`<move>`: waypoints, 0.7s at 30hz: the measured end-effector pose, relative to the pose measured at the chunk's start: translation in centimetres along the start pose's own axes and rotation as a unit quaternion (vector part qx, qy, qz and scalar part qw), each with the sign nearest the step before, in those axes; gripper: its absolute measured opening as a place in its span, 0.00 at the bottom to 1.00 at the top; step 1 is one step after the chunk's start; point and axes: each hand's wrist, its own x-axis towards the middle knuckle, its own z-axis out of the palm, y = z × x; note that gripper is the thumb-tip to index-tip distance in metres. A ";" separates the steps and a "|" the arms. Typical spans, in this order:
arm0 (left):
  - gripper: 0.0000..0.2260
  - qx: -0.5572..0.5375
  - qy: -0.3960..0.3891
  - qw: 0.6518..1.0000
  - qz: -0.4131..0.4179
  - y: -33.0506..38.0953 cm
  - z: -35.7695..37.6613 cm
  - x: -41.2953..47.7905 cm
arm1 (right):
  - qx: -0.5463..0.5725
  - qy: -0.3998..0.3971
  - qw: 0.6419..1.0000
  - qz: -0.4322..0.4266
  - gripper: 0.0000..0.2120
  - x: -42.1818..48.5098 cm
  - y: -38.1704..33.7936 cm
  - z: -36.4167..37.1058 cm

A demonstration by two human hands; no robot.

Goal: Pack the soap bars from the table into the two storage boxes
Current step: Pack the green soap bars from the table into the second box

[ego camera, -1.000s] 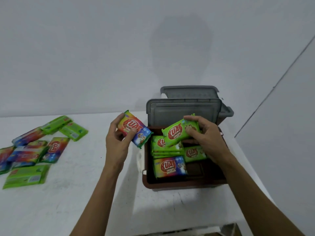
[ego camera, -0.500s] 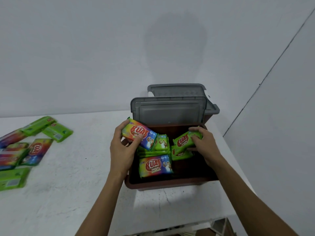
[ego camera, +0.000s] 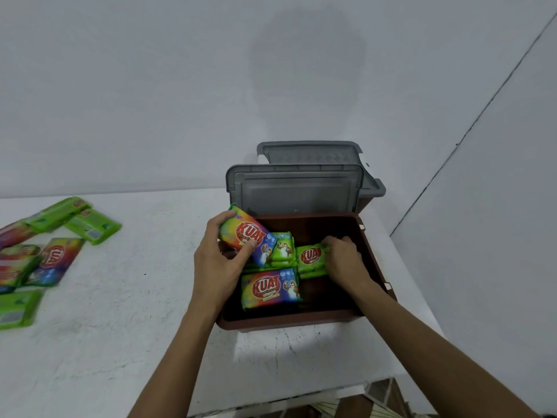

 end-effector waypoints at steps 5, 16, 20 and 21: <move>0.25 -0.009 -0.007 1.000 -0.007 0.2 -0.2 -0.1 | -0.055 0.106 0.991 -0.055 0.13 -1.0 -0.8 -0.5; 0.18 -0.130 -0.026 0.989 -0.061 1.5 -0.3 -0.4 | 0.536 -0.147 0.829 -0.057 0.18 -4.9 -7.6 -3.3; 0.15 -0.047 -0.033 0.998 -0.039 1.6 -1.0 -0.7 | 0.624 -0.180 0.760 0.011 0.12 -5.5 -7.4 -3.4; 0.15 -0.009 -0.046 0.999 -0.028 1.4 -1.2 -0.8 | 0.629 -0.182 0.755 0.014 0.12 -5.5 -7.2 -3.5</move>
